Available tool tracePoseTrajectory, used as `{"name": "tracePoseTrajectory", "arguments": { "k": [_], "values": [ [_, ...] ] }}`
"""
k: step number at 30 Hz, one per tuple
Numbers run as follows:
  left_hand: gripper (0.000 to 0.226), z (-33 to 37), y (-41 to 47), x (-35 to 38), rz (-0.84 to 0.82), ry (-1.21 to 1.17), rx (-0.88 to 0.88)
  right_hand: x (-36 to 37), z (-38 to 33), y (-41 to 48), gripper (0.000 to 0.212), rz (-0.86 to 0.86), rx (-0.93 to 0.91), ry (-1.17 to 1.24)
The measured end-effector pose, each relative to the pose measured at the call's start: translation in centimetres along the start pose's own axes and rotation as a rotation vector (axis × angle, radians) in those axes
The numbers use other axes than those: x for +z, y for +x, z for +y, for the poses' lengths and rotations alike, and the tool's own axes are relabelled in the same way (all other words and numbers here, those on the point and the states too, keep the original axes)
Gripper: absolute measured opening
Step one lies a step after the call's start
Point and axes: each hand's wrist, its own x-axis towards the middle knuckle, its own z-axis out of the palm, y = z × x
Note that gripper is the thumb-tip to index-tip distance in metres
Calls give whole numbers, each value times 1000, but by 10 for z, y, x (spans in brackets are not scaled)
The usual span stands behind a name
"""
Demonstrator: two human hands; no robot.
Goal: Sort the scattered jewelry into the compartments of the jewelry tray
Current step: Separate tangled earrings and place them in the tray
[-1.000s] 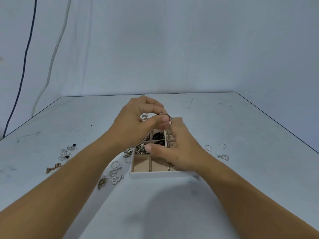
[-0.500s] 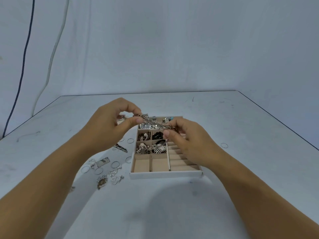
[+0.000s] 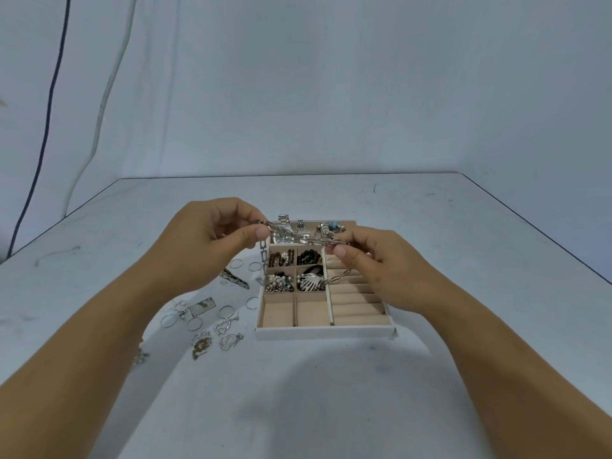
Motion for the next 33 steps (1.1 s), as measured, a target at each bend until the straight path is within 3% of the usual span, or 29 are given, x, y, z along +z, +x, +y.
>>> {"name": "tracePoseTrajectory", "arguments": {
  "k": [7, 16, 21, 33],
  "values": [
    [5, 15, 9, 9, 53, -254, -89, 0, 2, 1, 14, 2, -6, -57],
    [14, 8, 16, 19, 129, -479, -273, -12, 4, 3, 17, 49, -4, -60],
    [7, 6, 20, 25, 199, -681, -351, -19, -1, 10, 19, 123, -4, -51],
    [4, 2, 52, 28, 188, -773, -365, -29, -14, 53, 20, 183, 43, 117]
  ]
}}
